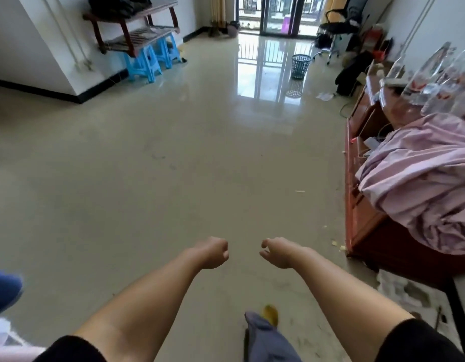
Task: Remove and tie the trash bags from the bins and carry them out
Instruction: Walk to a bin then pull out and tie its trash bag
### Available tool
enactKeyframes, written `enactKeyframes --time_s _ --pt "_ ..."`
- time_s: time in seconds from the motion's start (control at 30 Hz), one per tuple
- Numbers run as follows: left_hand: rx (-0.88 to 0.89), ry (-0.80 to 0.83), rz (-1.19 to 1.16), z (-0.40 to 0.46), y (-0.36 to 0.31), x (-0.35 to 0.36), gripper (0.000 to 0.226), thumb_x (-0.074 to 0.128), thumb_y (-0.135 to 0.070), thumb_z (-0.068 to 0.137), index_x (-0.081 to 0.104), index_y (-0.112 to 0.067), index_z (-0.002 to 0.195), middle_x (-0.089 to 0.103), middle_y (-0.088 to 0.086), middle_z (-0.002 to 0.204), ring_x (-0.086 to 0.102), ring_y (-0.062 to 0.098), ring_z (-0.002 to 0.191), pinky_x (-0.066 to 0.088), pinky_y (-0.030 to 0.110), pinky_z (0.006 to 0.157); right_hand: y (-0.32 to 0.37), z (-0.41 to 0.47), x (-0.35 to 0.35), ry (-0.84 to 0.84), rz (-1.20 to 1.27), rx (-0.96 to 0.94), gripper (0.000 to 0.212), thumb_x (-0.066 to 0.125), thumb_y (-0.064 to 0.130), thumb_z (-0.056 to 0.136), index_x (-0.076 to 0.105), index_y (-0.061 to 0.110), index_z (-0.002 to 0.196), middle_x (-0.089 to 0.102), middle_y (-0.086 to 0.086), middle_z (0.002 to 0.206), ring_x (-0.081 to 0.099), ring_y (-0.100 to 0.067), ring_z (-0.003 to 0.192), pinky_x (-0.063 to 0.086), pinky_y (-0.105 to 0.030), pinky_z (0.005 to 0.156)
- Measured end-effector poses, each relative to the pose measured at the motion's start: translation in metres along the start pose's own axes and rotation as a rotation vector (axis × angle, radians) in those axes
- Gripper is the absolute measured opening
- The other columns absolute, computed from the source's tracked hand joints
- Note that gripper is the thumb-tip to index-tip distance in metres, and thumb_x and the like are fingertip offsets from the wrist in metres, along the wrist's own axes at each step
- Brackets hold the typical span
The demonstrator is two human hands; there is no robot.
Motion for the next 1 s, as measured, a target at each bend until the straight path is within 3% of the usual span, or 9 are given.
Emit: enactKeyframes --time_s 0.47,0.53,1.0 --pt "-0.041 -0.082 -0.123 0.304 -0.045 -0.229 0.033 0.038 -0.026 0.096 0.058 -0.007 0.114 0.059 0.014 0.122 0.058 0.031 0.106 0.045 0.034 0.087 -0.107 0.269 -0.276 0.021 -0.135 -0.073 0.048 0.031 0.040 0.100 0.035 0.016 0.141 0.045 -0.011 0.143 0.043 -0.030 0.130 0.037 -0.041 0.107" --pt "-0.053 -0.074 -0.122 0.342 -0.040 -0.257 0.033 0.037 -0.026 0.096 0.057 -0.007 0.114 0.059 0.014 0.122 0.058 0.030 0.107 0.043 0.031 0.083 -0.110 0.305 -0.307 0.032 -0.137 -0.085 0.048 0.031 0.040 0.100 0.036 0.016 0.141 0.045 -0.011 0.142 0.044 -0.030 0.129 0.038 -0.041 0.106" --pt "-0.039 -0.036 -0.040 0.644 0.036 -0.503 0.034 0.038 -0.025 0.097 0.057 -0.004 0.115 0.057 0.017 0.125 0.057 0.031 0.110 0.045 0.033 0.090 -0.120 0.588 -0.552 0.019 -0.037 -0.025 0.047 0.031 0.040 0.100 0.037 0.017 0.140 0.046 -0.012 0.140 0.048 -0.030 0.125 0.041 -0.042 0.103"
Point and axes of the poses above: each hand's wrist, its own z-axis towards the middle knuckle, its own x-axis out of the palm, y = z × x, the point moved 3 cm from there along z, towards the middle knuckle
